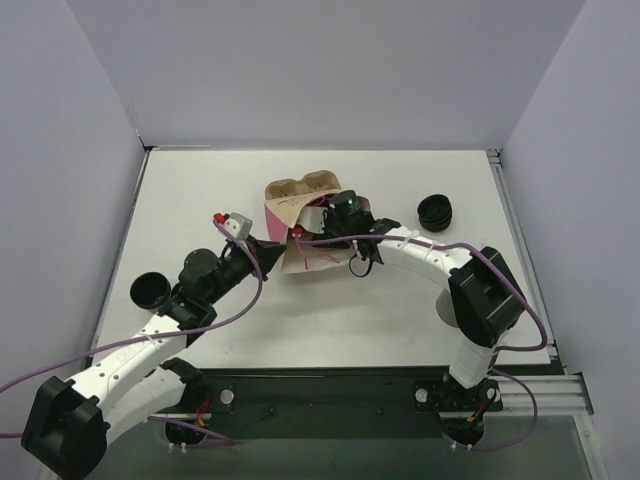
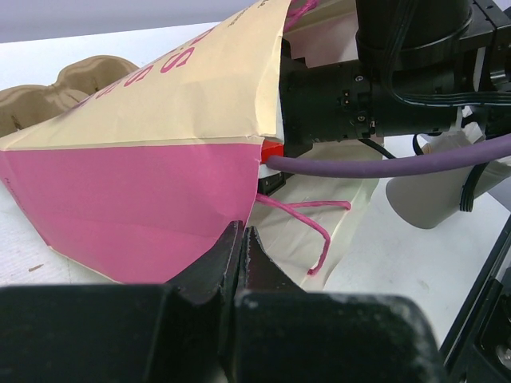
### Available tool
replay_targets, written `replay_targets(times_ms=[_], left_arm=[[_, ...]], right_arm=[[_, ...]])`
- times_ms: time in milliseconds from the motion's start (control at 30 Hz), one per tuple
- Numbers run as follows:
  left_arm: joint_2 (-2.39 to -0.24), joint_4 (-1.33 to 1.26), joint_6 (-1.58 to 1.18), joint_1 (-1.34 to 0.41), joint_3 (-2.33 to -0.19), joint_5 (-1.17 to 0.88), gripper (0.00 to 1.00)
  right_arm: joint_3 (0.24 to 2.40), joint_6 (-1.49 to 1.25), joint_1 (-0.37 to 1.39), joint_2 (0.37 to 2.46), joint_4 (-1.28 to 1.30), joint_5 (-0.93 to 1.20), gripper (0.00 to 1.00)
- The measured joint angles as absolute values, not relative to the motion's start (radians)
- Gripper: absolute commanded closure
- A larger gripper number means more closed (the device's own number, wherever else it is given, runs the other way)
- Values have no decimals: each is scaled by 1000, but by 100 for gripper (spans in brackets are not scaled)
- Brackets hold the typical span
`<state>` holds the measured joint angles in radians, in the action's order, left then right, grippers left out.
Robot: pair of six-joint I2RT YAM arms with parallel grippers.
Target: Pack the takeout coffee
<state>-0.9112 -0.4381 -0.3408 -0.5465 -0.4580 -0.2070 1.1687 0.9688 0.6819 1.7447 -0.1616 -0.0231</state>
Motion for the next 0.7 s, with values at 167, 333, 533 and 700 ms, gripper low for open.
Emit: replay_targets(times_ms=[167, 333, 533, 700], left_arm=[[-911, -439, -351, -546, -456, -204, 100], [-911, -440, -359, -546, -456, -204, 100], [-911, -444, -364, -547, -457, -209, 100], [-899, -439, -367, -548, -458, -214, 100]], right_arm=[[1169, 966, 682, 1751, -175, -24, 28], [1169, 962, 682, 1751, -174, -24, 14], [1169, 955, 682, 1746, -150, -9, 2], [1169, 944, 682, 1727, -108, -3, 2]])
